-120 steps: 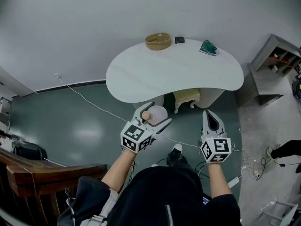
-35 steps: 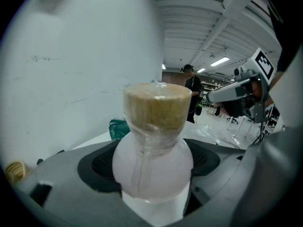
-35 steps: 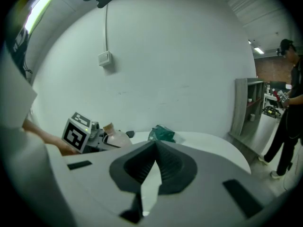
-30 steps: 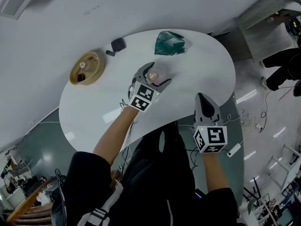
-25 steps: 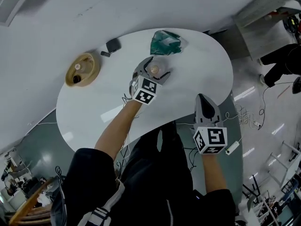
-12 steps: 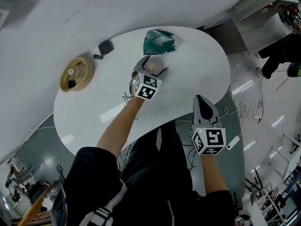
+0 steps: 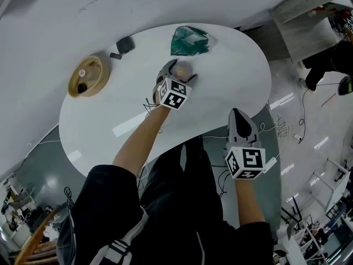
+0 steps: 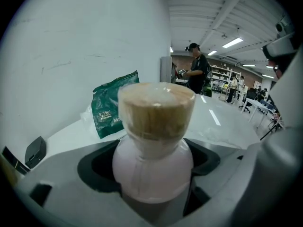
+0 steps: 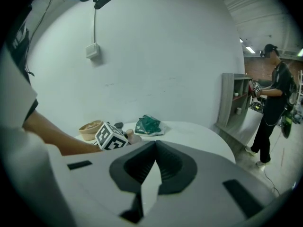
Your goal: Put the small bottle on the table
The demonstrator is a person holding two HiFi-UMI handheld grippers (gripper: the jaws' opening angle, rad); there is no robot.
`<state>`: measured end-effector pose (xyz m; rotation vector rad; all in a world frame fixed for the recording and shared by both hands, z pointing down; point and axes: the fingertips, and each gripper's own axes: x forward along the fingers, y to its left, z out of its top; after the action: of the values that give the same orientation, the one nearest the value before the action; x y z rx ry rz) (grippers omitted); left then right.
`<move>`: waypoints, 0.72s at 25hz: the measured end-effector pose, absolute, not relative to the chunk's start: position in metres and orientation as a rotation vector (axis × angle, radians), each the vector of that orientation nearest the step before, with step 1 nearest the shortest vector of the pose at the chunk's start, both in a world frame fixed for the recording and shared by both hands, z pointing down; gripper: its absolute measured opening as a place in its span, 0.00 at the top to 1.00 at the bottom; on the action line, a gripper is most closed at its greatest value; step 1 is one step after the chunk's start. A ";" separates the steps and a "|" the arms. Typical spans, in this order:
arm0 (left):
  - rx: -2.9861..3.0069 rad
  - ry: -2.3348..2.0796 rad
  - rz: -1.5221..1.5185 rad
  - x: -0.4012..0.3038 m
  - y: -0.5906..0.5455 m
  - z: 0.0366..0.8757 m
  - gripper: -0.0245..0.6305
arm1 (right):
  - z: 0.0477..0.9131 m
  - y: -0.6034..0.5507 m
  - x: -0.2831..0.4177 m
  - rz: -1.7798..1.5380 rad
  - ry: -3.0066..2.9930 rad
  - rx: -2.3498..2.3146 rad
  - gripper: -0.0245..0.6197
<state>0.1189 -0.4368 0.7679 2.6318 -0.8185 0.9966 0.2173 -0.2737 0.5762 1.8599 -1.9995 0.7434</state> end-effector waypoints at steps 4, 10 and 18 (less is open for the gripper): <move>2.657 -0.810 1.028 0.112 -0.433 0.764 0.31 | 0.572 -0.272 0.207 0.728 -2.017 1.850 0.98; 2.610 -0.825 0.978 0.087 -0.421 0.748 0.31 | 0.563 -0.276 0.187 0.698 -2.069 1.804 0.98; 2.619 -0.878 0.957 0.041 -0.398 0.715 0.45 | 0.541 -0.279 0.161 0.609 -2.164 1.754 0.98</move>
<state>0.0413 -0.3977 0.7153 2.6187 -0.8783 0.9571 0.1613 -0.2795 0.5411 1.7537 -2.1640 0.6086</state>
